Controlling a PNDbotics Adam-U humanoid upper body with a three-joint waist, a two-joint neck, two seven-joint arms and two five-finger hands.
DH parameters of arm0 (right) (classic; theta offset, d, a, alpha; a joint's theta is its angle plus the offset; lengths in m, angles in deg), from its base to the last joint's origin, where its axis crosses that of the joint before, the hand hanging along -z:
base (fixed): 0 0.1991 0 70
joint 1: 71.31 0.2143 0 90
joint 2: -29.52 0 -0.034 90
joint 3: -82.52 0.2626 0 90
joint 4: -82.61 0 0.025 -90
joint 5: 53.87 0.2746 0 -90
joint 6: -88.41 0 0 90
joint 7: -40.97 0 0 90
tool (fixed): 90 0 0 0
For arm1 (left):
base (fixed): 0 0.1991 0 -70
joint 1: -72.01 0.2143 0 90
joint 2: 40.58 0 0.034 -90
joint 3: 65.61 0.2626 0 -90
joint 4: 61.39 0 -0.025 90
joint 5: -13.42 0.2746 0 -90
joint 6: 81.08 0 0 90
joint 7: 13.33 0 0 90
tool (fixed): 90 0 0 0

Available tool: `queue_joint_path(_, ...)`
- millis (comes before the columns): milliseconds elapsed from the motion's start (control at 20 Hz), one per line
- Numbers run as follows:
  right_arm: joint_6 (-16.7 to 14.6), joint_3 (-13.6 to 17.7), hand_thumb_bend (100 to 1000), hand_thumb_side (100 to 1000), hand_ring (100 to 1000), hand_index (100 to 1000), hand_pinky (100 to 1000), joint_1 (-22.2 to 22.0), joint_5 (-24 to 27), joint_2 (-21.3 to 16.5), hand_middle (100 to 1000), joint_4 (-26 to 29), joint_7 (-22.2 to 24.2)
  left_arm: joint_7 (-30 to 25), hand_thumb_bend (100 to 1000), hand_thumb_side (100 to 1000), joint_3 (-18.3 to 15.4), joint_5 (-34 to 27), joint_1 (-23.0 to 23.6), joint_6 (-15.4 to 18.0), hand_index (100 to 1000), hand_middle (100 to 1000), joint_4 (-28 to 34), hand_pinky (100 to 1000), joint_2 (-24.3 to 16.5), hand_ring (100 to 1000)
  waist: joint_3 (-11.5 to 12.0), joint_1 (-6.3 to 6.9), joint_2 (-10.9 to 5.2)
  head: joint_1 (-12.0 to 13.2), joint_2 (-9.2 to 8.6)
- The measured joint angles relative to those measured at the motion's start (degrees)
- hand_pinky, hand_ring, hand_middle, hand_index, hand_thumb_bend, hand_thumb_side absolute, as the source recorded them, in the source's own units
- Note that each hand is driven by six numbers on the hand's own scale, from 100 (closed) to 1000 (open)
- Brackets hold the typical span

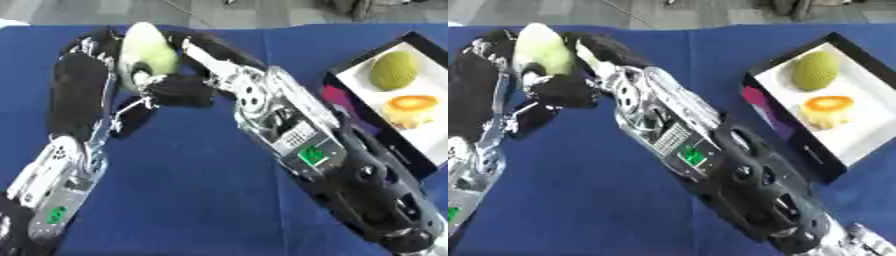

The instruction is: Pick up the objects with one hand, pass them to the other hand, and then place them into the box on the other side of the table.

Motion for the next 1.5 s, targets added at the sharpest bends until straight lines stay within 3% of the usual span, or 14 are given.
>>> queue_joint_path(50, 0.00, -0.01, 100, 587, 853, 921, 726, 0.02, 0.07, 0.17, 828, -0.31, 0.00, 0.23, 100, 232, 0.10, 0.00, -0.01, 0.60, 556, 484, -0.02, 646, -0.01, 540, 0.02, 0.00, 0.02, -0.05, 0.00)
queue_joint_path(100, 0.05, 0.17, 100, 542, 844, 892, 718, 0.04, 0.19, 0.40, 795, -0.66, -0.05, 0.48, 100, 201, 0.27, 0.00, -0.01, 1.22, 557, 485, -0.06, 646, -0.04, 541, 0.04, 0.00, 0.03, -0.10, 0.00)
queue_joint_path(300, 2.22, 1.13, 100, 299, 716, 684, 663, 0.02, 2.62, 1.48, 561, -2.65, -2.22, 0.72, 100, 161, 0.71, 0.02, -0.03, 3.29, 587, 498, -0.63, 654, -0.09, 553, 0.03, 0.01, 0.04, -0.22, 0.00)
queue_joint_path(400, 3.60, 1.49, 100, 191, 688, 642, 652, 0.01, 5.67, 2.03, 517, -3.73, -5.31, 0.59, 100, 162, 0.88, -0.10, -0.03, 3.55, 604, 511, -0.99, 661, -0.09, 566, 0.00, 0.02, 0.04, -0.23, 0.01)
queue_joint_path(450, 3.98, 1.51, 100, 111, 655, 581, 636, 0.01, 7.69, 2.24, 463, -4.23, -7.50, 0.58, 253, 212, 1.00, -0.20, -0.03, 3.53, 647, 548, -1.09, 679, -0.09, 595, -0.01, 0.02, 0.04, -0.23, 0.01)
queue_joint_path(550, 4.50, 1.39, 100, 100, 618, 533, 617, 0.05, 12.25, 2.50, 414, -5.29, -12.36, 0.66, 460, 379, 1.00, -0.62, -0.02, 2.85, 742, 627, -1.51, 729, -0.10, 667, -0.04, 0.04, 0.04, -0.23, 0.01)
queue_joint_path(650, 4.86, 0.92, 100, 100, 597, 507, 600, 0.05, 17.04, 2.50, 387, -6.44, -17.12, 0.67, 507, 413, 1.01, -1.12, 0.01, 1.21, 821, 724, -1.77, 796, -0.10, 759, -0.15, 0.06, 0.04, -0.25, 0.01)
queue_joint_path(750, 5.10, 0.49, 100, 100, 591, 498, 593, 0.05, 21.75, 2.45, 377, -7.28, -21.72, 0.21, 588, 518, 1.01, -1.82, 0.13, -1.28, 850, 759, -1.78, 823, -0.07, 792, -0.22, 0.13, 0.04, -0.28, 0.01)
queue_joint_path(950, 5.26, -0.35, 100, 100, 585, 490, 581, 0.15, 30.44, 1.62, 368, -7.27, -29.76, -1.21, 658, 551, 0.40, -4.46, 1.03, -7.27, 879, 797, -2.15, 834, -0.07, 829, -0.34, 0.20, 0.03, -0.33, 0.01)
queue_joint_path(1150, 5.15, -0.45, 100, 100, 584, 492, 573, 0.47, 38.15, -0.23, 368, -5.68, -36.67, -2.50, 697, 610, -0.55, -7.48, 1.84, -10.89, 881, 797, -2.87, 834, -0.62, 832, -0.59, 0.26, 0.01, -0.38, 0.01)
queue_joint_path(1300, 2.80, 0.83, 100, 100, 584, 493, 566, 0.51, 42.72, -2.83, 368, -4.42, -39.57, -3.82, 700, 650, -1.34, -9.59, 2.58, -11.91, 879, 793, -3.38, 832, -2.15, 832, -0.67, 0.41, 0.00, -0.38, 0.01)
queue_joint_path(1500, -0.93, 3.79, 100, 107, 583, 497, 557, 0.52, 48.47, -5.77, 373, -2.29, -43.31, -5.00, 583, 651, -2.20, -12.26, 3.77, -12.15, 848, 756, -3.32, 817, -4.67, 815, -0.91, 0.53, -0.01, -0.37, 0.01)
